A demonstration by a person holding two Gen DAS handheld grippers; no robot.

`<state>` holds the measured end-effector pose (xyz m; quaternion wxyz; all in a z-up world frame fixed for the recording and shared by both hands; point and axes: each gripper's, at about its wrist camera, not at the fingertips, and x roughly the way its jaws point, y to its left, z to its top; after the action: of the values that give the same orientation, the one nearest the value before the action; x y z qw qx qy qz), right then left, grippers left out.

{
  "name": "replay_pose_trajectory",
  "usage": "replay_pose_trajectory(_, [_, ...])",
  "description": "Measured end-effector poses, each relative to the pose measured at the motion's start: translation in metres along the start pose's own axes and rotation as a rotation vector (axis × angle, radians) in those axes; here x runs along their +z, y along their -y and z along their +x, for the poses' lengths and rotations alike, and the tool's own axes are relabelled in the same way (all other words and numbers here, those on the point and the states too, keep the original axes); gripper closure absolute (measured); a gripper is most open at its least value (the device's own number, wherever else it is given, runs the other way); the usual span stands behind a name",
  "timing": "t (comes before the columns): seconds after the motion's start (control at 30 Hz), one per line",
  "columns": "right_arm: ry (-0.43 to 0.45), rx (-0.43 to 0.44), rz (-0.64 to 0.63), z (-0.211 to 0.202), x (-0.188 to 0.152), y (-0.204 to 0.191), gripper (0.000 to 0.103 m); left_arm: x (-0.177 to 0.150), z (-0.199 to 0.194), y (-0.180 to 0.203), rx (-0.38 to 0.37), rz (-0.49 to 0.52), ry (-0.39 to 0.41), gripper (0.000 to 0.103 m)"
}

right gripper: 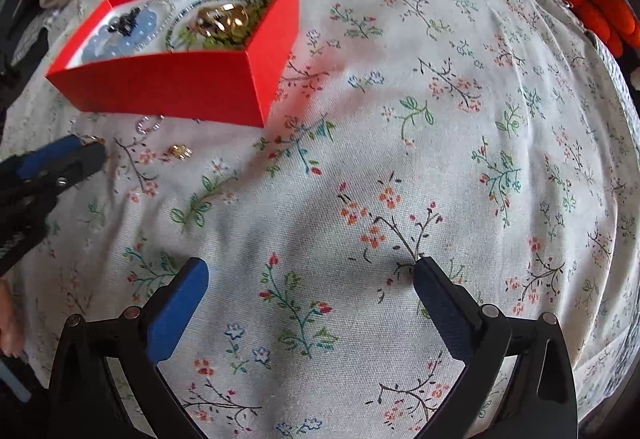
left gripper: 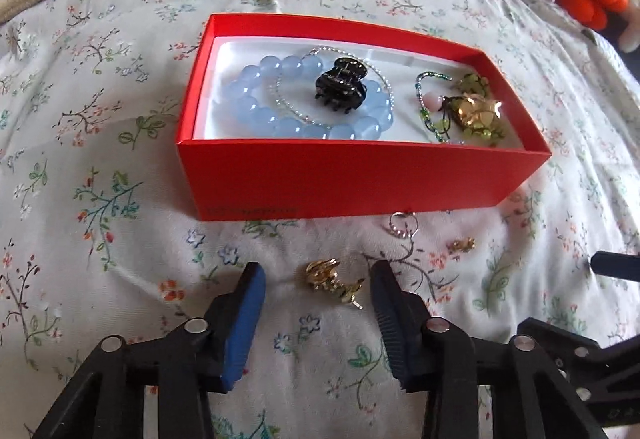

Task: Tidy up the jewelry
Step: 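Grasp the gold earring with the left tool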

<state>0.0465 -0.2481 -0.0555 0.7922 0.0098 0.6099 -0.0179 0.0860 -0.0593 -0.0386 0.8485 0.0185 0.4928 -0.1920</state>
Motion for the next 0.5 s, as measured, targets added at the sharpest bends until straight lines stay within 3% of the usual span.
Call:
replay_pose_trajectory(0.13, [0.022,0.013,0.008,-0.006,0.005,0.003,0.000,0.001,0.005,0.005,0.012,0.010,-0.002,0.075])
replay_pose_trajectory(0.2, [0.034,0.020,0.015,-0.009,0.008,0.005,0.000,0.002,0.007,0.006,0.026,0.015,-0.003,0.091])
replay_pose_trajectory(0.5, [0.066,0.038,0.024,-0.020,0.019,0.009,0.000,0.000,-0.005,-0.002,0.058,0.027,0.002,0.091])
